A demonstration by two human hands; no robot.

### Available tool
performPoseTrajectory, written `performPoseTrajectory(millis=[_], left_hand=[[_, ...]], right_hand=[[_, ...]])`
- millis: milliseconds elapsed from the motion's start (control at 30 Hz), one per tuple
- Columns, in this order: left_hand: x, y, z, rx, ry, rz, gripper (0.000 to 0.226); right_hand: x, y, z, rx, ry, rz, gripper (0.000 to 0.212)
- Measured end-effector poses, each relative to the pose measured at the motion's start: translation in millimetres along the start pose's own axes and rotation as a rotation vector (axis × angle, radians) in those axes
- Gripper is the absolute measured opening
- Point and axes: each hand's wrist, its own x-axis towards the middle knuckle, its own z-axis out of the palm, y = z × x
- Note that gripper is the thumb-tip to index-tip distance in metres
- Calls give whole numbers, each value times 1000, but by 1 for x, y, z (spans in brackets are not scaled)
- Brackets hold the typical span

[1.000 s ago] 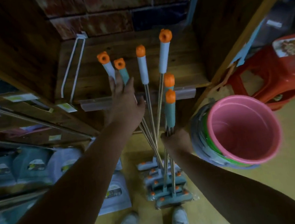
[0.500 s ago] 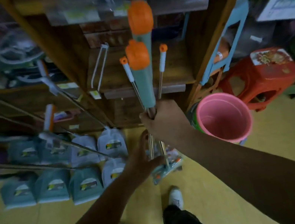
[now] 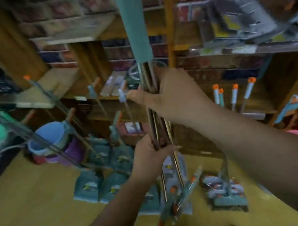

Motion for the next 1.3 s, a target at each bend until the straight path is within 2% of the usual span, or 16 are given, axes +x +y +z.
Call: performPoseTrajectory(millis=[100,200,300,367,433,667,733,800,900,1000,1167,1300], left_hand=[[-6,-9,-72,-18,58,-53,35],[-10,-18,-140,-45,98,8,25],[-16,-29,-196,-31,103,35,18],[-17,-35,-209,-10,43,18,29],[-6,-57,-243,38,61,-19,18],[53,-143,-357,130,332,-97,29],[81,-170,-387,90,368,-139,36],[112,-192,-413,63,390,-165,34],[164,-225,-446,54,378,-216,29],[209,-252,-465,6,364,-265,27],[271,-274,-469,-57,304,-311,37],[309,-296,-460,-100,257,-366,38]], right_hand=[[13,-44,44,122,-6,-40,24],[20,-69,90,176,-116,-46,33],[29,-90,136,103,-265,-78,23],[30,-91,147,3,-327,-78,18],[49,-102,175,-73,-361,-77,8],[117,-80,254,-28,-230,70,23],[132,-65,275,10,-212,122,24],[148,-50,294,40,-180,179,21],[184,-25,323,0,-115,287,19],[219,-10,342,-80,-37,378,27],[277,9,371,-82,100,436,28],[322,26,405,-129,-7,531,24]])
